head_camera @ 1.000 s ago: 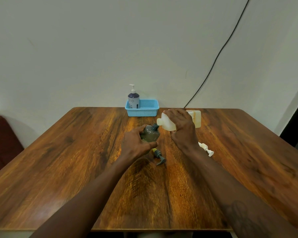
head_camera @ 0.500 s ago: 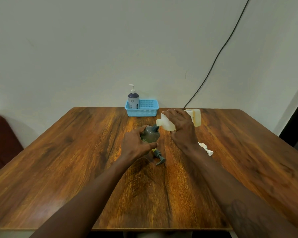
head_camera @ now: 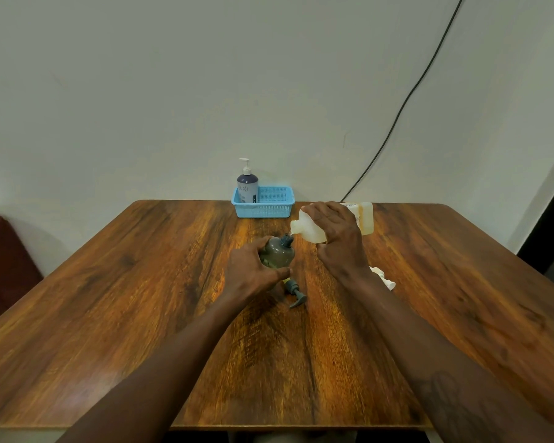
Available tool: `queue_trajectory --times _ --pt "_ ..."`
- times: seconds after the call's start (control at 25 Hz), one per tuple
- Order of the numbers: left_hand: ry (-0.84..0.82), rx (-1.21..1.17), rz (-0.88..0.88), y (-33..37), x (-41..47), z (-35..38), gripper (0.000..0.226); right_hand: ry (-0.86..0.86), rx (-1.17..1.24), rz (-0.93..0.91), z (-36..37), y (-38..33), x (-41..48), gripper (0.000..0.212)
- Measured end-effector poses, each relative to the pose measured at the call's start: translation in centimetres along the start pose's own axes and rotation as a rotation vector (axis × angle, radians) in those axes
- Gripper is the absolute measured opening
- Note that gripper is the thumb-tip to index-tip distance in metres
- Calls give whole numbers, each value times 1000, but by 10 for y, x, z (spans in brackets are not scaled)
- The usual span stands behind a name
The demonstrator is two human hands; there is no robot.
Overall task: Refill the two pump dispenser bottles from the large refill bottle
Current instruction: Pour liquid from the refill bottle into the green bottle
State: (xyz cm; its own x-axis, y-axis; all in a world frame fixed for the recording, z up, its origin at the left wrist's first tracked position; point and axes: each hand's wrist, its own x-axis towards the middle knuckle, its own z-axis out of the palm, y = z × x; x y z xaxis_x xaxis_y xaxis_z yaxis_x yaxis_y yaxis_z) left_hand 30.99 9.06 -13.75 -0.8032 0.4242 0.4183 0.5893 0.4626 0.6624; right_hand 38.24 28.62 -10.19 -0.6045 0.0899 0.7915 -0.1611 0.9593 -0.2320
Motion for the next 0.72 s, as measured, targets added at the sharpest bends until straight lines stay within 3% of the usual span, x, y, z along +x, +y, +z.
queue_trajectory --times 0.72 --pt "-9 -48 17 -1 -3 -1 82 -19 -15 -28 -3 1 1 81"
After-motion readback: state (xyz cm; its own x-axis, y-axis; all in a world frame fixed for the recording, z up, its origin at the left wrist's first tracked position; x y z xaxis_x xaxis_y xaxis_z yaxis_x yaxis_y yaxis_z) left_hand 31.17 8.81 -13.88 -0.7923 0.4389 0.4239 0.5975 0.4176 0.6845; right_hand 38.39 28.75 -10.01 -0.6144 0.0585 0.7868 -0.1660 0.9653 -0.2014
